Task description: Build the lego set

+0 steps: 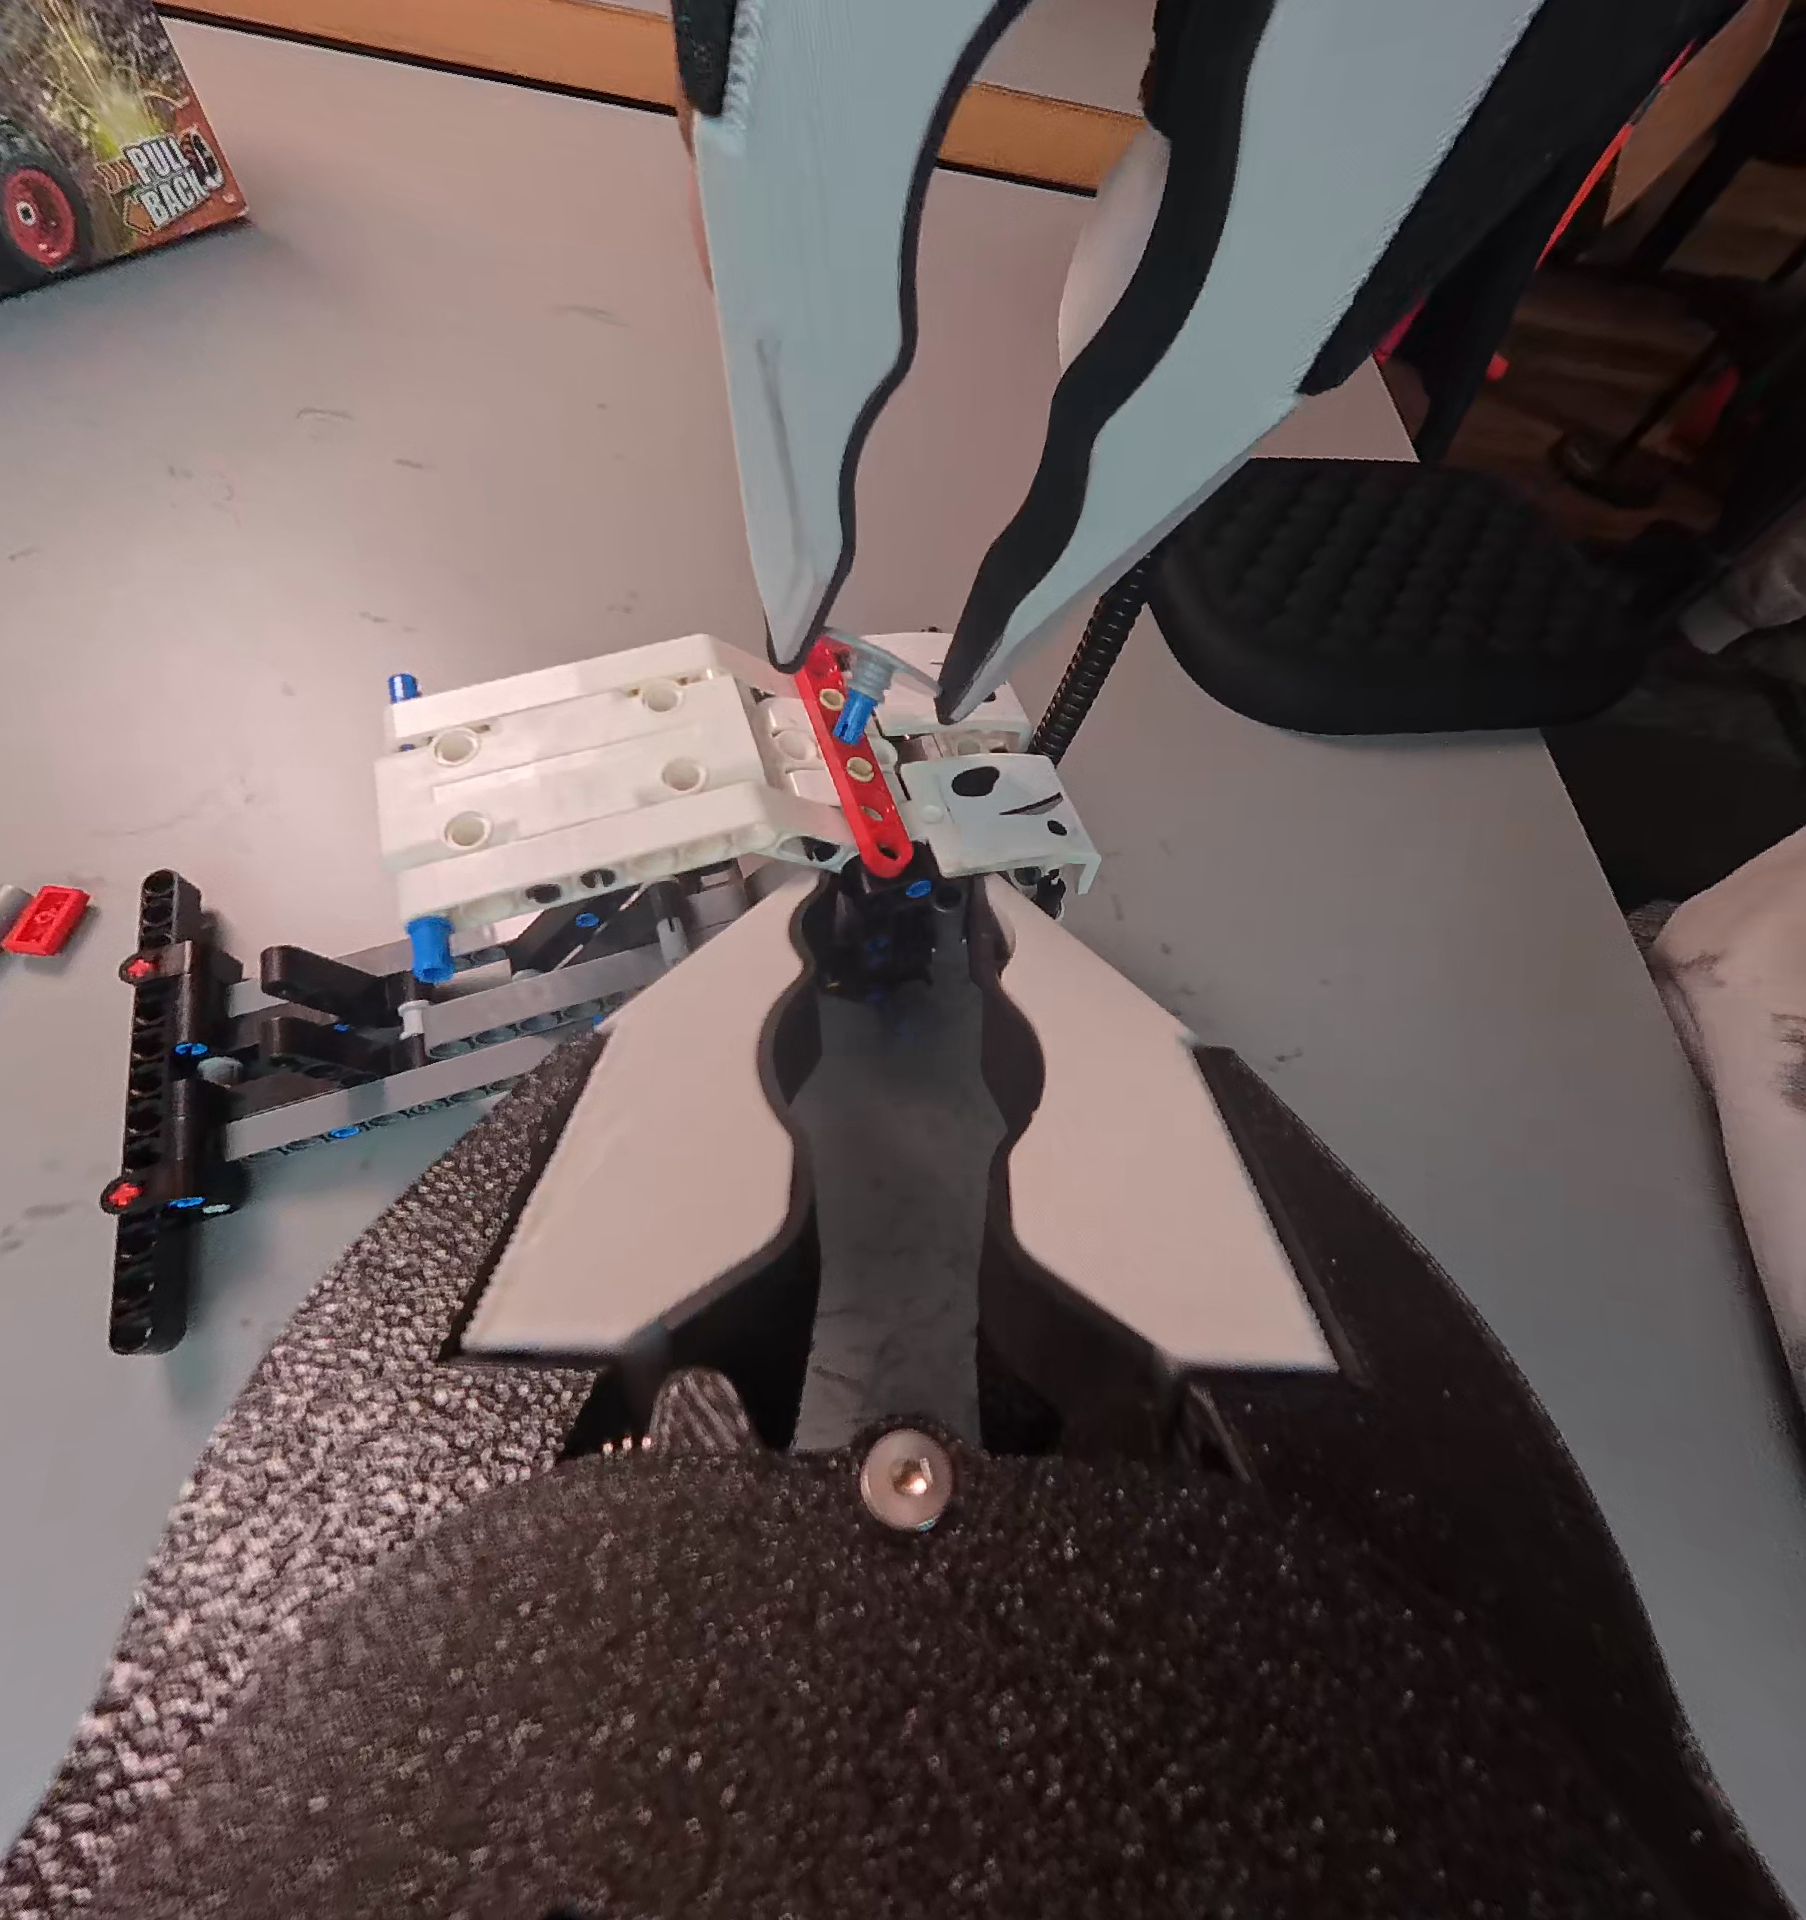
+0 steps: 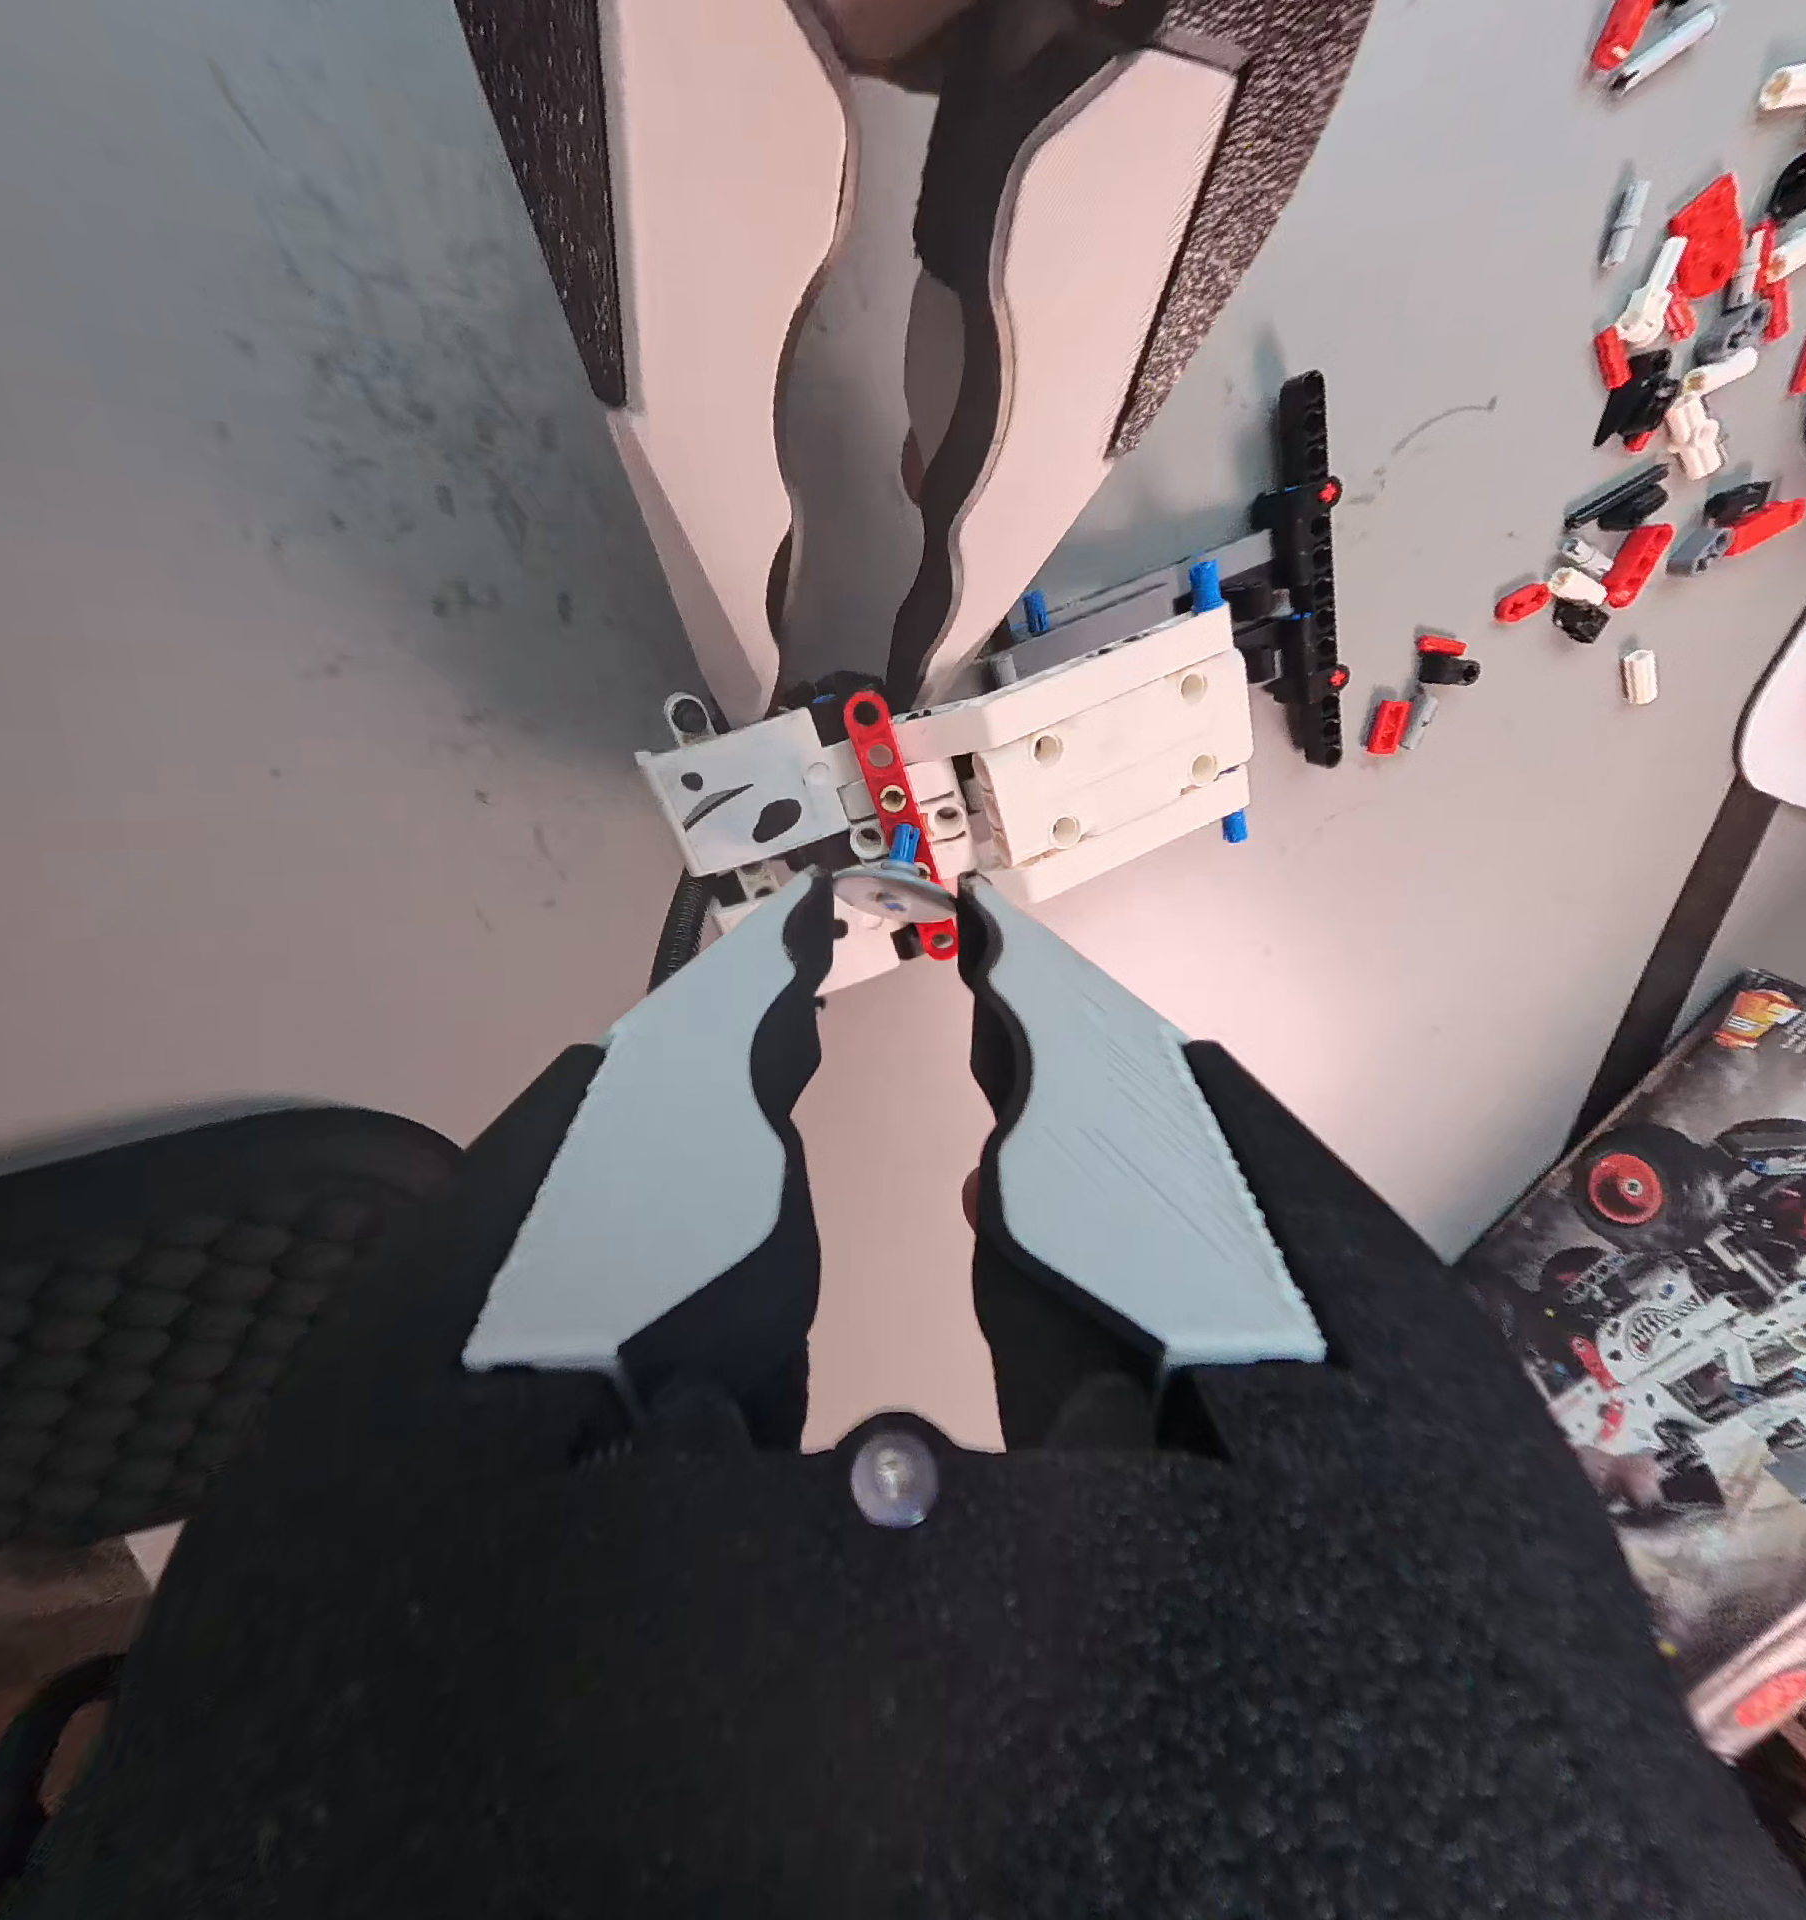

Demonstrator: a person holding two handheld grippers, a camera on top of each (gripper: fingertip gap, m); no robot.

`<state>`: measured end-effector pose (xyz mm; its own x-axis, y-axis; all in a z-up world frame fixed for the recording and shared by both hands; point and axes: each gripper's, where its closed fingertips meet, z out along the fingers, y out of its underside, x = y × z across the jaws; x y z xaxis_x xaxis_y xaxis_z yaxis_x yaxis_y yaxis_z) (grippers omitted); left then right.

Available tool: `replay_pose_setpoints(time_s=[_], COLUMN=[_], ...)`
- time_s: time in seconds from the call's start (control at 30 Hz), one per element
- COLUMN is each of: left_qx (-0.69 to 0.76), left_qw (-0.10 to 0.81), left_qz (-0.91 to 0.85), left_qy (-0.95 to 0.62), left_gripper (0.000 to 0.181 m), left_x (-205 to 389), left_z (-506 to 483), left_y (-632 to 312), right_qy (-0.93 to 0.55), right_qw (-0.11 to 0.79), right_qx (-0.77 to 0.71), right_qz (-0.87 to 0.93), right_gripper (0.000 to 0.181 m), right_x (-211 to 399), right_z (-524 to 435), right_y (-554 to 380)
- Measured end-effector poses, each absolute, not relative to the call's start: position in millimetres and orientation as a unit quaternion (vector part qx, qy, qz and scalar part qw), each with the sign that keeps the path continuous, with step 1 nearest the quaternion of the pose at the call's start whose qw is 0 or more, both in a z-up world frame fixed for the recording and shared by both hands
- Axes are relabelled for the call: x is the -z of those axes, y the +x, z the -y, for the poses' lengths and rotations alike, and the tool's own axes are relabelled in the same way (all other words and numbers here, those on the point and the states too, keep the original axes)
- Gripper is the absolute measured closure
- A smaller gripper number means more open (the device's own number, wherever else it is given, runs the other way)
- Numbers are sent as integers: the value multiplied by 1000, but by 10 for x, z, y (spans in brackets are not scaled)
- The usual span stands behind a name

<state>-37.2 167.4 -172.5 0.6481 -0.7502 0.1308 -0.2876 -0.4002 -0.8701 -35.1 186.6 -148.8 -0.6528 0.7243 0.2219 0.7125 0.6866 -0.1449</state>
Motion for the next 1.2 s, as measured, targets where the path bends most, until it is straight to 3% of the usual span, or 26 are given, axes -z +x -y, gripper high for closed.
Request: replay_pose_setpoints(time_s=[0.03, 0.43, 0.57, 0.67, 0.8, 1.0, 1.2], left_qx=[263, 274, 295, 345, 465, 587, 672], left_qw=[440, 440, 393, 418, 422, 412, 420], left_qz=[-326, -342, -380, -361, -314, -269, -249], left_qy=[-795, -784, -784, -759, -712, -643, -556], left_gripper=[157, 157, 162, 165, 154, 175, 176], left_x=[1724, 1707, 1691, 1421, 1142, 886, 597], left_z=[-1674, -1604, -1454, -1429, -1359, -1256, -1134], left_y=[-371, -365, -564, -651, -518, -448, -509], right_qy=[-405, -433, -439, -431, -407, -379, -349], right_qw=[137, 148, 169, 193, 234, 276, 358], right_qx=[-36, -83, -96, -129, -179, -224, -292], right_qz=[903, 885, 877, 872, 865, 855, 815], right_gripper=[159, 158, 158, 158, 158, 158, 157], right_x=[1473, 1412, 1343, 1296, 1145, 936, 655], right_z=[-1851, -1783, -1785, -1666, -1455, -1261, -1142], right_y=[-363, -376, -328, -344, -460, -556, -627])
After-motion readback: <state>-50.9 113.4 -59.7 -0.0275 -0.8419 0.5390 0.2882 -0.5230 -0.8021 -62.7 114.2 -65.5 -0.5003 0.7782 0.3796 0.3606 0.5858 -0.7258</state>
